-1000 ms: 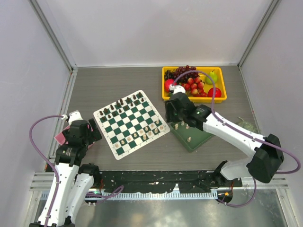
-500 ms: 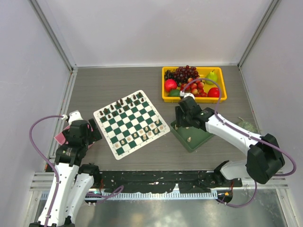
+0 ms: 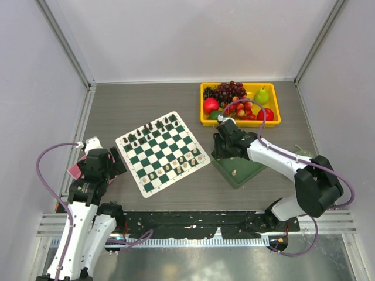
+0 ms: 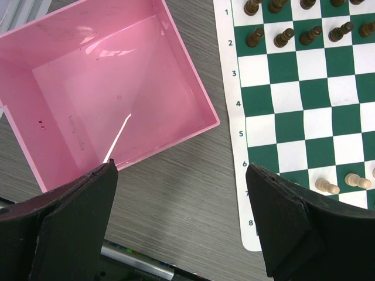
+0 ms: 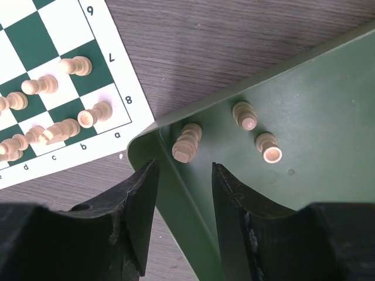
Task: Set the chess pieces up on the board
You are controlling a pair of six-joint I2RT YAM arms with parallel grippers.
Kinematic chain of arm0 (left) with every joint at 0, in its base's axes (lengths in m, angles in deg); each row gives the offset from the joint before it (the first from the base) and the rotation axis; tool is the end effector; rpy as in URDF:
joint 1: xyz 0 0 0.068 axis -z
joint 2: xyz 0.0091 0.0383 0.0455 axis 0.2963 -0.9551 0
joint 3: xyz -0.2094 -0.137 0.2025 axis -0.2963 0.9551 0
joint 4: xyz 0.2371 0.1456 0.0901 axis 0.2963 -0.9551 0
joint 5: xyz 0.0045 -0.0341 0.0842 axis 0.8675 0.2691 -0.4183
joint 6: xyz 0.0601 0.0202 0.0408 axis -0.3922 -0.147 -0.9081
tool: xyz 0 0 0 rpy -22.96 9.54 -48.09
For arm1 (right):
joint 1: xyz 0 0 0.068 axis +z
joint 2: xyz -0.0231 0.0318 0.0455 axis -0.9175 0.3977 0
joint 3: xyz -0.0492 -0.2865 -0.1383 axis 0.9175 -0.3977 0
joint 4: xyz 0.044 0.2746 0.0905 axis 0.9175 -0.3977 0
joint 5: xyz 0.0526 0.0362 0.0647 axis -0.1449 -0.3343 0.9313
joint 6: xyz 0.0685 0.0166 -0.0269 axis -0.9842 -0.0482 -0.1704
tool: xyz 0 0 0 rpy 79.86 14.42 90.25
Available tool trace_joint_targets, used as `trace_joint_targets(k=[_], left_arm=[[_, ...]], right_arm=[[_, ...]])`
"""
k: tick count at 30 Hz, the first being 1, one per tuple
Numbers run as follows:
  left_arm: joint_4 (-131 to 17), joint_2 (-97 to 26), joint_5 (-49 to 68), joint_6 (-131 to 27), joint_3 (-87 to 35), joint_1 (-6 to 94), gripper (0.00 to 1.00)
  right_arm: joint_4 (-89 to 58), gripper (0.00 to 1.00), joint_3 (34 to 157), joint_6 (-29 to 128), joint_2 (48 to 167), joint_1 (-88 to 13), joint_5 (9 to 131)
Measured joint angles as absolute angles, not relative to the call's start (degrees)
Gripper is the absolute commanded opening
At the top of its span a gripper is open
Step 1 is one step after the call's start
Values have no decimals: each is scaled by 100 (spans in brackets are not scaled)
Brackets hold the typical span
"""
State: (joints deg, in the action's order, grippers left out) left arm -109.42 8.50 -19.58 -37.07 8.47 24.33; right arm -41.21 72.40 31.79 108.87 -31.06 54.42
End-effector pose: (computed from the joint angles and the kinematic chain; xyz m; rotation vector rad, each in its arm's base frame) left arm 0.1194 0.0080 0.2755 -0.5612 2.2114 0.1236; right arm 0.2711 0.1830 0.2241 -0.1935 2.5504 0.2384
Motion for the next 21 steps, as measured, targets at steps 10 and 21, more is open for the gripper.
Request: trace_joint_targets(k=[10, 21], left_arm=[[-10942, 850, -1958, -3707, 847, 2433, 99], [-10942, 848, -1958, -3707, 847, 2433, 99]], right_arm=[[-4001, 39, 7240, 3199, 11206, -3106, 5488], [-3914, 40, 7251, 3225, 11350, -3106, 5495]])
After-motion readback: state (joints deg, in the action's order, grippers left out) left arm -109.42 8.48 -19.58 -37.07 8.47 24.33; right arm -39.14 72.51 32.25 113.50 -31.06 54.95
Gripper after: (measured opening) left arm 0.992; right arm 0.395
